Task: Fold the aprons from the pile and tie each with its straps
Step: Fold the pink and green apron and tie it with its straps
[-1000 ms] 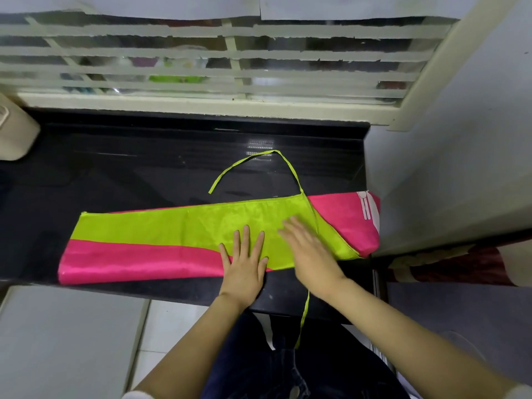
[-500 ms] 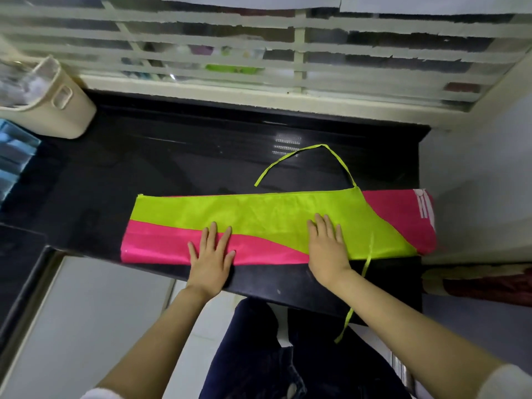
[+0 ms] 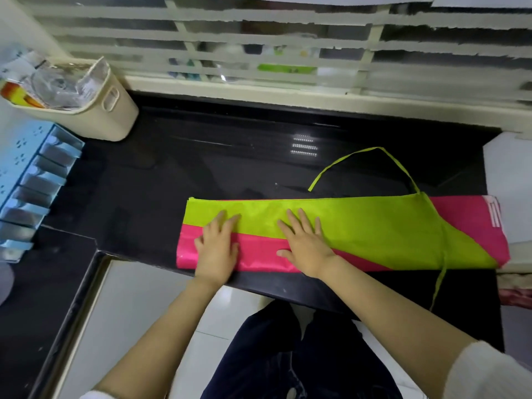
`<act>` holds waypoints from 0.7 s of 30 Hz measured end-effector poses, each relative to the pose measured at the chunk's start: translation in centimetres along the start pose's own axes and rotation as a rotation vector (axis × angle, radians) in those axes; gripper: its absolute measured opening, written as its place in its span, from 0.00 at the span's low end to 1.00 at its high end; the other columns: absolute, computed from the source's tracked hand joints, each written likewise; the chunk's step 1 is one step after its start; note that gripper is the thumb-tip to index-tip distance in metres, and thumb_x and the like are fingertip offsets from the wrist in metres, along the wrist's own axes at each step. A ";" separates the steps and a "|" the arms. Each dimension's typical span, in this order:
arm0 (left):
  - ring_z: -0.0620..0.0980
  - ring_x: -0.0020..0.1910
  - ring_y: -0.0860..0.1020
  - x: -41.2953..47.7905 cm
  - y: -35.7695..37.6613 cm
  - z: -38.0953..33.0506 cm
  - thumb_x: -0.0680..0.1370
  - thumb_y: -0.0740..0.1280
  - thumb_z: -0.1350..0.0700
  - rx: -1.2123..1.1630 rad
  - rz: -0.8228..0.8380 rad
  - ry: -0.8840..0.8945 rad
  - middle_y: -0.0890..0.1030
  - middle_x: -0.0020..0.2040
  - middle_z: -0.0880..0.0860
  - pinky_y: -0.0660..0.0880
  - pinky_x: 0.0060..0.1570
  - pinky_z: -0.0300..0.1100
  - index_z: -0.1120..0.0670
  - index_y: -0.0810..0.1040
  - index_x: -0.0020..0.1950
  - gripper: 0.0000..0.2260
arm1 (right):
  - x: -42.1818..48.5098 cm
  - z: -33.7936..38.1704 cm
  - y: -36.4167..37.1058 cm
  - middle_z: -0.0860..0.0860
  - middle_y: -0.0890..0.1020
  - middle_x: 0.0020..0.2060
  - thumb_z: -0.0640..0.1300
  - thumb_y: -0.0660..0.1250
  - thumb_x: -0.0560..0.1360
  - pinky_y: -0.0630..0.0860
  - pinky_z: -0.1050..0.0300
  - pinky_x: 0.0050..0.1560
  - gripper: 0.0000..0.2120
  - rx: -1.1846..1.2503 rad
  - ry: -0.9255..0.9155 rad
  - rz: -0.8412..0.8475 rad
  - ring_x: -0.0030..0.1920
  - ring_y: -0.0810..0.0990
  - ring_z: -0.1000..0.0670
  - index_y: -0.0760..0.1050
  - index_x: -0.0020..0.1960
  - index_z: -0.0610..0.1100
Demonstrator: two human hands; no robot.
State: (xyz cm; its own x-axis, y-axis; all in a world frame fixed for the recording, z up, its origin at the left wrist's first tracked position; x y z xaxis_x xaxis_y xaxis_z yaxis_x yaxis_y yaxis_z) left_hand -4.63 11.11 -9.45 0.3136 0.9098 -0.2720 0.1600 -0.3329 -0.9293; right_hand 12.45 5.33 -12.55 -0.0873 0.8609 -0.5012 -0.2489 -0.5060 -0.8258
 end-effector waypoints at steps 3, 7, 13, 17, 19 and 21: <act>0.59 0.71 0.58 0.7 -1.7 5.8 0.75 0.68 0.56 -0.076 -0.009 -0.275 0.55 0.75 0.56 0.59 0.65 0.62 0.51 0.57 0.75 0.32 | 0.8 0.3 0.2 0.44 0.38 0.76 0.63 0.54 0.77 0.41 0.33 0.71 0.38 -0.068 0.033 -0.007 0.75 0.36 0.39 0.39 0.77 0.48; 0.64 0.68 0.62 1.1 -1.7 9.4 0.73 0.72 0.54 -0.205 0.059 -0.409 0.61 0.70 0.61 0.62 0.64 0.60 0.57 0.54 0.76 0.38 | 1.7 0.7 0.0 0.44 0.37 0.76 0.63 0.55 0.77 0.43 0.33 0.71 0.39 -0.109 0.060 -0.009 0.75 0.36 0.38 0.38 0.77 0.48; 0.60 0.62 0.73 2.1 -2.6 11.5 0.70 0.75 0.58 -0.391 0.160 -0.480 0.74 0.63 0.61 0.69 0.58 0.48 0.62 0.64 0.68 0.31 | 3.4 2.0 -0.7 0.45 0.39 0.76 0.64 0.56 0.75 0.47 0.34 0.72 0.40 -0.115 0.075 -0.026 0.75 0.38 0.39 0.39 0.77 0.49; 0.57 0.48 0.78 2.4 -6.0 12.2 0.72 0.72 0.56 -0.411 0.011 -0.444 0.80 0.41 0.56 0.67 0.42 0.41 0.57 0.79 0.45 0.06 | 4.6 3.4 -0.8 0.44 0.39 0.76 0.64 0.56 0.76 0.47 0.34 0.72 0.40 -0.121 0.094 -0.026 0.76 0.39 0.38 0.40 0.77 0.49; 0.54 0.40 0.76 2.4 -8.4 12.1 0.73 0.71 0.57 -0.471 -0.131 -0.418 0.75 0.32 0.51 0.63 0.38 0.40 0.53 0.72 0.33 0.11 | 5.2 4.2 -0.9 0.44 0.39 0.76 0.63 0.55 0.76 0.47 0.34 0.71 0.39 -0.119 0.109 -0.020 0.75 0.39 0.38 0.40 0.77 0.49; 0.50 0.36 0.73 2.5 -10.9 11.3 0.73 0.70 0.57 -0.503 -0.265 -0.355 0.73 0.29 0.47 0.62 0.35 0.38 0.51 0.70 0.32 0.13 | 5.7 5.2 -1.0 0.43 0.39 0.76 0.63 0.55 0.77 0.47 0.34 0.71 0.39 -0.134 0.117 -0.016 0.75 0.39 0.37 0.39 0.77 0.49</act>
State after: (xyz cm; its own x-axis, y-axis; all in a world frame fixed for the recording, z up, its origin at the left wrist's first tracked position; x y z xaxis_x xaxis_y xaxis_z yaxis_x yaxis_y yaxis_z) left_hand -16.17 19.77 -2.84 -0.1097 0.9744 -0.1962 0.6327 -0.0838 -0.7698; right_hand 7.20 11.01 -13.25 0.0306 0.8608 -0.5081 -0.1182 -0.5016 -0.8570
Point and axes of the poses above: each hand's wrist, its own x-axis towards the middle knuckle, its own y-axis out of the palm, z = x × y, the point moved 6 cm from there along x, towards the middle knuckle
